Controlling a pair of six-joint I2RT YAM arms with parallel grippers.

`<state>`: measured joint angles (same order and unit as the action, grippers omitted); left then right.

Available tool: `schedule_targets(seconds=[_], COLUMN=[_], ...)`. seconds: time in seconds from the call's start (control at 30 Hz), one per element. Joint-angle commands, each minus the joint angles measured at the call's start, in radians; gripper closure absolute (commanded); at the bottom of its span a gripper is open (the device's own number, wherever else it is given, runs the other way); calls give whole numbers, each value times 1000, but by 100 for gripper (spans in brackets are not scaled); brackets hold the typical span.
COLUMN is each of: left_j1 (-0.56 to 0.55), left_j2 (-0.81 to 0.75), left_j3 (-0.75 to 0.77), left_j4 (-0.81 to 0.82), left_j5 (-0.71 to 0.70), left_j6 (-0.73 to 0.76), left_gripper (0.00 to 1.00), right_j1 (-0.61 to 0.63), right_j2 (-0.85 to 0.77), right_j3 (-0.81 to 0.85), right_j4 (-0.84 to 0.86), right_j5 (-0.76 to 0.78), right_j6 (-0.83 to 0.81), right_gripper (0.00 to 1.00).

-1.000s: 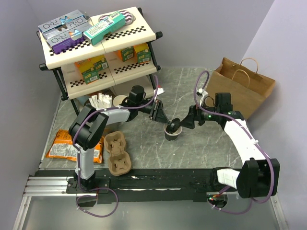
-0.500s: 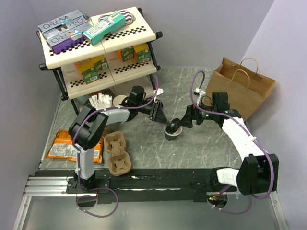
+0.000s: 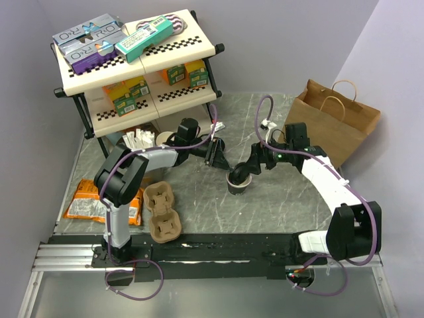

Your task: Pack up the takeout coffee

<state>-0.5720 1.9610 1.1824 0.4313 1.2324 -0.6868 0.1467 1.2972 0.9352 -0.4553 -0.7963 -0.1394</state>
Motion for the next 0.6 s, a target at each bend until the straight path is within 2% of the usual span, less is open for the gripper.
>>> schedule_targets(seconds=[0.0, 0.57], left_j1=[9, 17], left_j2=[-45, -57], left_j3=[48, 115], left_j4=[-29, -184], left_j5=[-20, -122], left_j6=[58, 185], left_gripper=[49, 46], right_j1=[16, 31], right_j2=[14, 51], right_j3=[51, 74], right_j4=[32, 37], right_j5=[5, 12], right_j6=[-8, 0], right_gripper=[0, 0])
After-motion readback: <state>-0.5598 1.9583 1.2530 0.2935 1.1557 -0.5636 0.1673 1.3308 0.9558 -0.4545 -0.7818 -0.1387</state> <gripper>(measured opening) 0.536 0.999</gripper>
